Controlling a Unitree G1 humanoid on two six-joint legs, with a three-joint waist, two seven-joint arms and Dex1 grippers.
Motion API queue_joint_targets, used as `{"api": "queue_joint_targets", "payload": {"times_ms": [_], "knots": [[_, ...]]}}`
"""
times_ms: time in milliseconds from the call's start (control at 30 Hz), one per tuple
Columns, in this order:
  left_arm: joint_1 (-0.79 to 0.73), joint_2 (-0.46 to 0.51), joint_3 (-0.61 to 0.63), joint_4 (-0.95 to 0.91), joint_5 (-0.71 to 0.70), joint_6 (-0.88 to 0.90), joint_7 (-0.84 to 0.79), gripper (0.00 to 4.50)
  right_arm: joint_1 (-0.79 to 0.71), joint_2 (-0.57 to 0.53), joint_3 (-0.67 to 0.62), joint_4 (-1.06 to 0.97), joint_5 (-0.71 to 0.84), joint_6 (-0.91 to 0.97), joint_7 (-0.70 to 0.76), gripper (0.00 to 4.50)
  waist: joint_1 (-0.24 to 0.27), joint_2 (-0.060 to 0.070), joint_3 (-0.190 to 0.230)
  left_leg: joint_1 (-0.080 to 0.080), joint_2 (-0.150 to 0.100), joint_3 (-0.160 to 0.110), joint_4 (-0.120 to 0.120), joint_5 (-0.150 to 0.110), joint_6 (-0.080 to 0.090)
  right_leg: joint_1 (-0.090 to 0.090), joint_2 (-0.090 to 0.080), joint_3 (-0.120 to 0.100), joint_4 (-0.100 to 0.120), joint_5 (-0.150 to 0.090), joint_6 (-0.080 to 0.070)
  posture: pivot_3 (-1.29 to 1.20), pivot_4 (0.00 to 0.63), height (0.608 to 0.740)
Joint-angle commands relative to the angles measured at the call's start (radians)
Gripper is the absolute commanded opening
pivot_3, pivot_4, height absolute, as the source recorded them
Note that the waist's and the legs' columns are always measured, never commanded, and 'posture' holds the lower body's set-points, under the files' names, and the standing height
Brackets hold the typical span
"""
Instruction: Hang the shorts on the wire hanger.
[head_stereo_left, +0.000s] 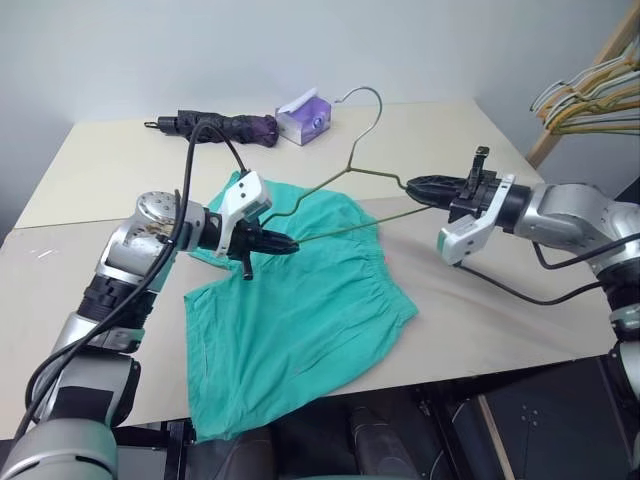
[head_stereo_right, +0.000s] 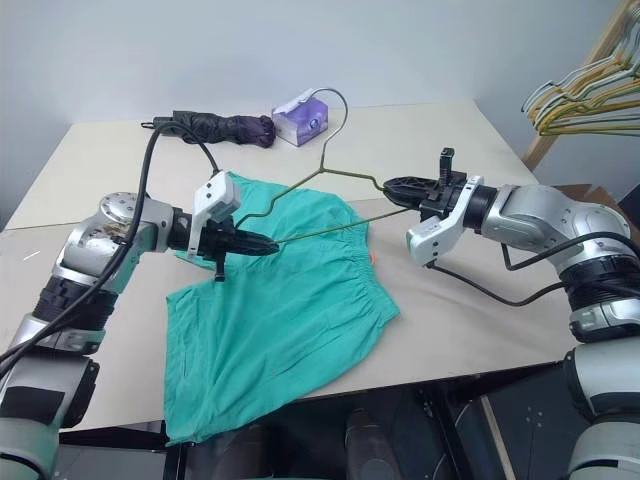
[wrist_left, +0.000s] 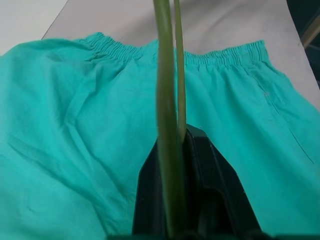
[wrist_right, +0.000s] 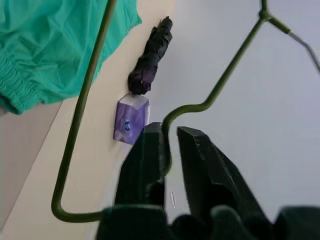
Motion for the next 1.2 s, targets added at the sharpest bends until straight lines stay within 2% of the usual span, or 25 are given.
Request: {"api": "queue_joint_targets", "payload": {"times_ms": [33, 133, 233, 300, 400, 533, 733, 867, 1200], "knots": [[0.007, 0.037, 0.024, -0.038, 0.034, -0.047, 0.005, 0.0, 0.026, -0.023, -0.011, -0.065, 0.233, -0.015, 0.154, 2.13, 0.0, 0.0, 0.0, 0.0, 0.0, 0.0, 0.0, 0.0, 0.0, 0.0, 0.0, 0.0, 0.0, 0.0, 0.0, -0.02, 0.085, 0.74], [0.014, 0.063, 0.01, -0.025, 0.087, -0.134, 0.003, 0.0, 0.085, -0.033, -0.007, -0.159, 0.521, 0.124, 0.376, 3.1, 0.003, 0.0, 0.0, 0.0, 0.0, 0.0, 0.001, 0.0, 0.0, 0.001, 0.0, 0.0, 0.0, 0.0, 0.0, -0.01, 0.087, 0.74], [0.024, 0.091, -0.01, 0.003, 0.154, -0.269, -0.016, 0.0, 0.13, -0.046, -0.034, -0.293, 0.798, 0.425, 0.621, 3.91, 0.005, 0.0, 0.0, 0.001, 0.0, -0.001, 0.002, 0.0, 0.0, 0.003, 0.0, -0.001, 0.0, 0.0, 0.0, -0.01, 0.088, 0.74], [0.029, 0.103, -0.018, 0.026, 0.19, -0.354, -0.03, 0.0, 0.133, -0.064, -0.05, -0.352, 0.905, 0.634, 0.764, 4.49, 0.007, 0.0, 0.0, 0.001, 0.0, -0.001, 0.003, 0.0, 0.0, 0.003, 0.0, -0.001, 0.001, 0.001, 0.0, 0.0, 0.088, 0.74], [0.02, 0.1, -0.004, 0.041, 0.18, -0.396, -0.074, 0.0, 0.11, -0.084, -0.052, -0.381, 0.953, 0.843, 0.925, 4.49, 0.019, 0.0, 0.0, 0.002, 0.0, -0.002, 0.005, 0.0, 0.0, 0.005, 0.0, -0.002, 0.001, 0.001, 0.0, 0.0, 0.088, 0.74], [0.013, 0.089, 0.012, 0.032, 0.158, -0.422, -0.114, 0.0, 0.047, -0.037, -0.031, -0.337, 0.933, 1.06, 1.049, 4.49, 0.03, 0.0, 0.0, 0.002, 0.001, -0.001, 0.008, 0.0, 0.0, 0.005, 0.001, -0.002, 0.001, 0.002, 0.001, 0.01, 0.088, 0.74], [0.015, 0.062, 0.033, 0.014, 0.136, -0.43, -0.129, 0.0, -0.009, 0.042, 0.001, -0.291, 0.809, 1.158, 1.117, 4.49, 0.042, 0.0, 0.0, -0.001, 0.001, -0.001, 0.008, 0.0, 0.0, 0.002, 0.001, -0.002, 0.002, 0.002, 0.001, 0.02, 0.09, 0.74], [0.015, 0.055, 0.043, 0.01, 0.125, -0.433, -0.138, 0.0, -0.029, 0.095, 0.002, -0.265, 0.776, 1.181, 1.166, 3.61, 0.053, 0.0, 0.0, -0.003, 0.001, 0.0, 0.008, 0.0, 0.0, -0.001, 0.001, -0.001, 0.003, 0.003, 0.001, 0.02, 0.089, 0.74], [0.017, 0.053, 0.046, 0.014, 0.122, -0.444, -0.15, 0.0, -0.028, 0.131, -0.038, -0.286, 0.766, 1.209, 1.223, 0.02, 0.066, 0.0, 0.0, -0.004, 0.001, -0.001, 0.009, 0.0, 0.0, -0.001, 0.001, -0.002, 0.002, 0.003, 0.001, 0.02, 0.086, 0.74]]}}
